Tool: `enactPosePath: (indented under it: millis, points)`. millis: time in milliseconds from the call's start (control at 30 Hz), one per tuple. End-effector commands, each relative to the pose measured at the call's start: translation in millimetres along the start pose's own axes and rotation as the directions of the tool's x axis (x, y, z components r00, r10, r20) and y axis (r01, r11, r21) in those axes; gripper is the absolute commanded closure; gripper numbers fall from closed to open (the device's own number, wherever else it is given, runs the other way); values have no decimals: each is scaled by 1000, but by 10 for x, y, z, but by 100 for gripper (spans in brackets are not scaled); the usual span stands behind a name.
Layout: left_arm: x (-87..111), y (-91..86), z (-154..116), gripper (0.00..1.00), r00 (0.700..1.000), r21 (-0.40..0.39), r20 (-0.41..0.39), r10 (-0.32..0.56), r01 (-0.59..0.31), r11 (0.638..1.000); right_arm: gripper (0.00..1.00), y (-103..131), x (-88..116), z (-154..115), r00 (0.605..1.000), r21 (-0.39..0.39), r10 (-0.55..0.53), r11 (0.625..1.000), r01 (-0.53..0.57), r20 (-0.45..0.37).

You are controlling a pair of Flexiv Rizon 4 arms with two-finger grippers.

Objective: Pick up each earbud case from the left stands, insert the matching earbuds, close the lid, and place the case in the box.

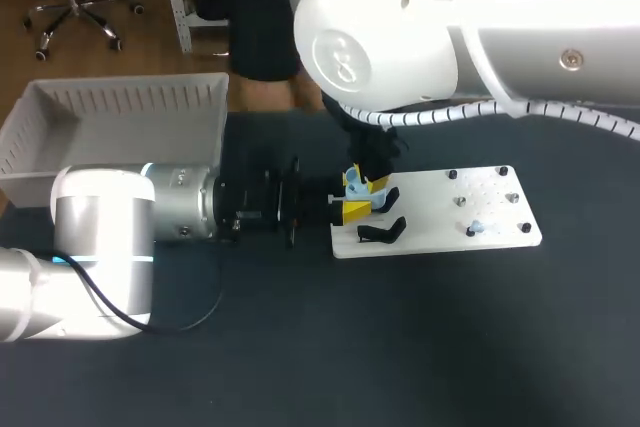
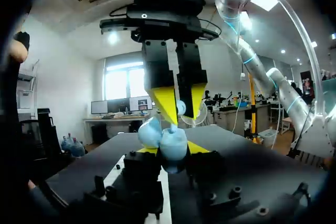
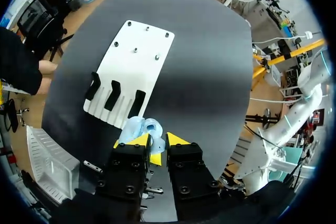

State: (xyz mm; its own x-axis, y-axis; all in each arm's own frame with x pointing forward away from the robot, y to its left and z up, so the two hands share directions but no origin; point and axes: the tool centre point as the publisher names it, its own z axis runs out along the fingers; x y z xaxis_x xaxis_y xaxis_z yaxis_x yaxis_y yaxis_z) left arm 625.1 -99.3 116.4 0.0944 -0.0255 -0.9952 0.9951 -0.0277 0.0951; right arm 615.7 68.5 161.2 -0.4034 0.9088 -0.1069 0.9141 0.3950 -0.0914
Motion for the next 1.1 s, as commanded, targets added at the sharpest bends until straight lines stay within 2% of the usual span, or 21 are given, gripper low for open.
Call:
enactPosePath:
  millis: [33,833,867,900,933,967,1000,1100]
  points:
    - [7,-19,2,100,1000,-8,3,4,-4,1000,100,20,-9,16,1000,6,2,1000,-2,-1]
    - [7,-19,2,100,1000,-8,3,4,-4,1000,100,54,-56,95,1000,29,10,1000,-10,7]
    - [7,-19,2,100,1000,-8,3,4,-4,1000,99,49,-58,86,1000,28,12,1000,-12,4]
    - [7,-19,2,100,1000,-8,3,4,-4,1000,88,44,-59,81,1000,27,14,1000,-14,3]
    - [7,-19,2,100,1000,-8,3,4,-4,1000,72,33,-61,71,1000,26,16,1000,-16,0]
    - [7,-19,2,100,1000,-8,3,4,-4,1000,63,23,-62,63,1000,24,17,1000,-17,-1]
    - [7,-19,2,100,1000,-8,3,4,-4,1000,60,10,-63,55,1000,22,18,1000,-18,-2]
    - [7,-19,2,100,1000,-8,3,4,-4,1000,63,-52,-67,-2,1000,0,23,1000,-23,-16]
